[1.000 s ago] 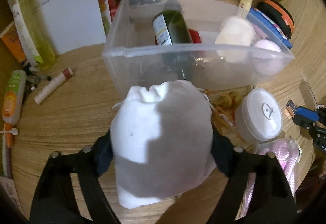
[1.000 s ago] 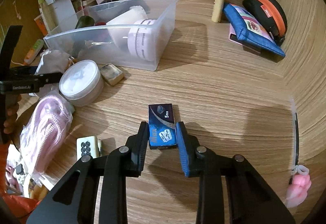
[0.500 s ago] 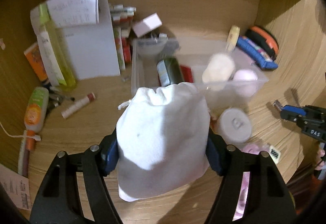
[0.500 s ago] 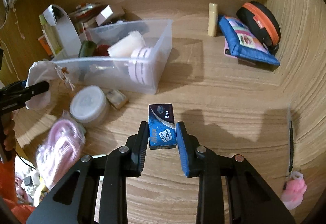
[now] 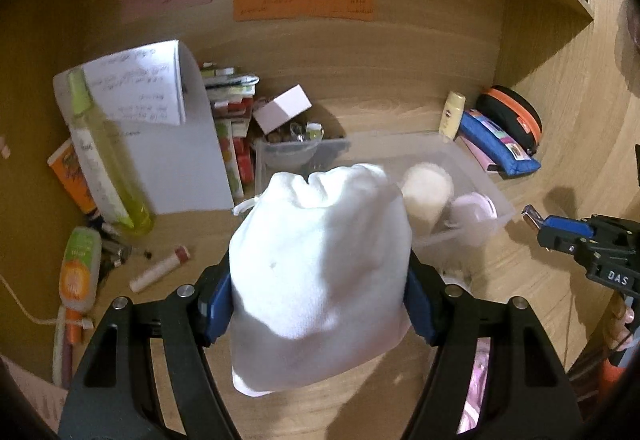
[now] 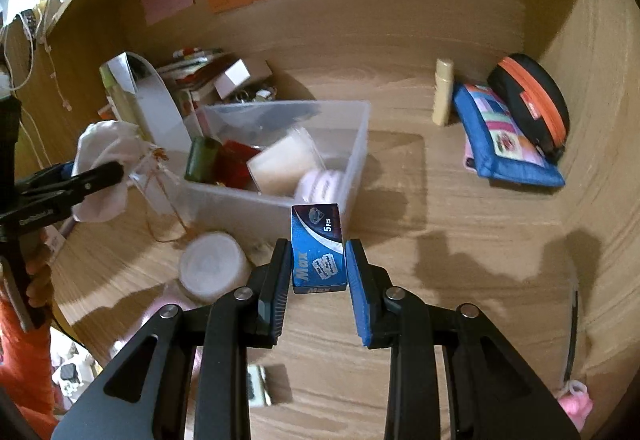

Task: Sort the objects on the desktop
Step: 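Drop the white cloth bag and blue card box into the clear box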

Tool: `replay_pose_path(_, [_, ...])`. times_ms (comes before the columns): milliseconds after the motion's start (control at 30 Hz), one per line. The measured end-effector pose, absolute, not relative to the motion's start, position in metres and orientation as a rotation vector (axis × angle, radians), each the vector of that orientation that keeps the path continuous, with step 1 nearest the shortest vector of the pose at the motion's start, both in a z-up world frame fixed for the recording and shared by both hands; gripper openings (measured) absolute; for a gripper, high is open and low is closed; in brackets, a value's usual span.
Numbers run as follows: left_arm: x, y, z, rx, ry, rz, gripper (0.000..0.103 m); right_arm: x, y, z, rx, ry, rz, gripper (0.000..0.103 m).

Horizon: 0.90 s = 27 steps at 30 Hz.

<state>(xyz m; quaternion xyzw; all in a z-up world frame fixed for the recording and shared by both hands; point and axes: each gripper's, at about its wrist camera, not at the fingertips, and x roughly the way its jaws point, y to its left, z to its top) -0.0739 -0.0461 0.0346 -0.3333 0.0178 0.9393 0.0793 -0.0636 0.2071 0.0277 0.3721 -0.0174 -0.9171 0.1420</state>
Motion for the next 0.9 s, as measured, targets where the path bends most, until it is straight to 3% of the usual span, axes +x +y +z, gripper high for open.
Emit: replay_pose_path(900, [-0.157,-0.045,0.006,-1.064,0.017,2.735,0.071,-0.140,0.163,0.020,1.143,-0.005,-2.573,0.025])
